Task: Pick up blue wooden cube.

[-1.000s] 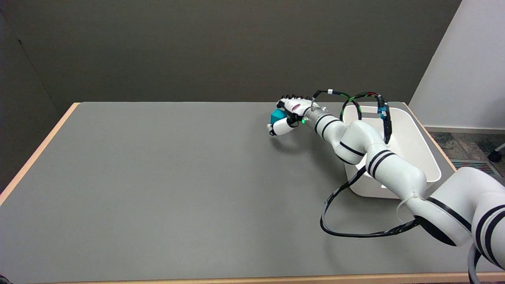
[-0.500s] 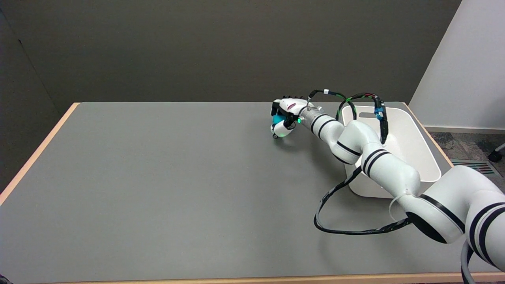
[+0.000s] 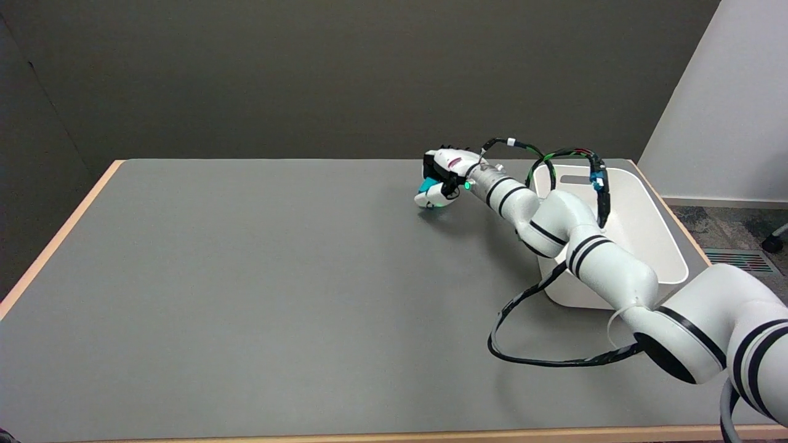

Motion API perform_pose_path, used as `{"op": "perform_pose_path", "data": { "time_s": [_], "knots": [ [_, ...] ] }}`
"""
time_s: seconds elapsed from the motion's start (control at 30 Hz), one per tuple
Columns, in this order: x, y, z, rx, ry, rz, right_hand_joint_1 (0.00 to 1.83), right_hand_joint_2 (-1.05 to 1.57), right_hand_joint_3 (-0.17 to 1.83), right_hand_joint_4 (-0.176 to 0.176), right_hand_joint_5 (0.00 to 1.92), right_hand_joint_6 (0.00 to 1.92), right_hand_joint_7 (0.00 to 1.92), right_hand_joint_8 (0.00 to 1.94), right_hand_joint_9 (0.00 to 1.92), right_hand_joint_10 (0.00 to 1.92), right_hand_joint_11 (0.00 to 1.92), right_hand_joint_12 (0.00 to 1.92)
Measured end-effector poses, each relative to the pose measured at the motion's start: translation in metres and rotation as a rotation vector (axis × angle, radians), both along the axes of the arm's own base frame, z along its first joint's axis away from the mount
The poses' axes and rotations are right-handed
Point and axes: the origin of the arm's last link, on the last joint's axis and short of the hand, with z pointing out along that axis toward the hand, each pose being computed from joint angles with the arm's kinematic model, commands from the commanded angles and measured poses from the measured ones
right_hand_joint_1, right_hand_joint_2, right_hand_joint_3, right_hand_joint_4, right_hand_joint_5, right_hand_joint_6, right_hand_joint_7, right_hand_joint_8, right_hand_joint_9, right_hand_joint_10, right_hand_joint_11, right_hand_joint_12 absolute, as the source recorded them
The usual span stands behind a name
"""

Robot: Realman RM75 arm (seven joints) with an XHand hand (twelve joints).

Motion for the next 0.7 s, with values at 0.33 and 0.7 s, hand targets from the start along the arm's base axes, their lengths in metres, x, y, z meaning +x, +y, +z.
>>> {"op": "perform_pose_path", "data": {
  "time_s": [0.33,0.7],
  "knots": [
    [0.042,0.011,-0.007,0.043,-0.166,0.168,1.15,1.33,0.0,-0.176,0.4,1.69,0.8,1.43,0.8,1.29,0.61,1.91],
    [0.113,0.063,0.03,0.013,-0.346,0.456,1.16,1.33,0.0,-0.176,0.41,1.67,0.81,1.44,0.8,1.29,0.6,1.92]
  ]
}}
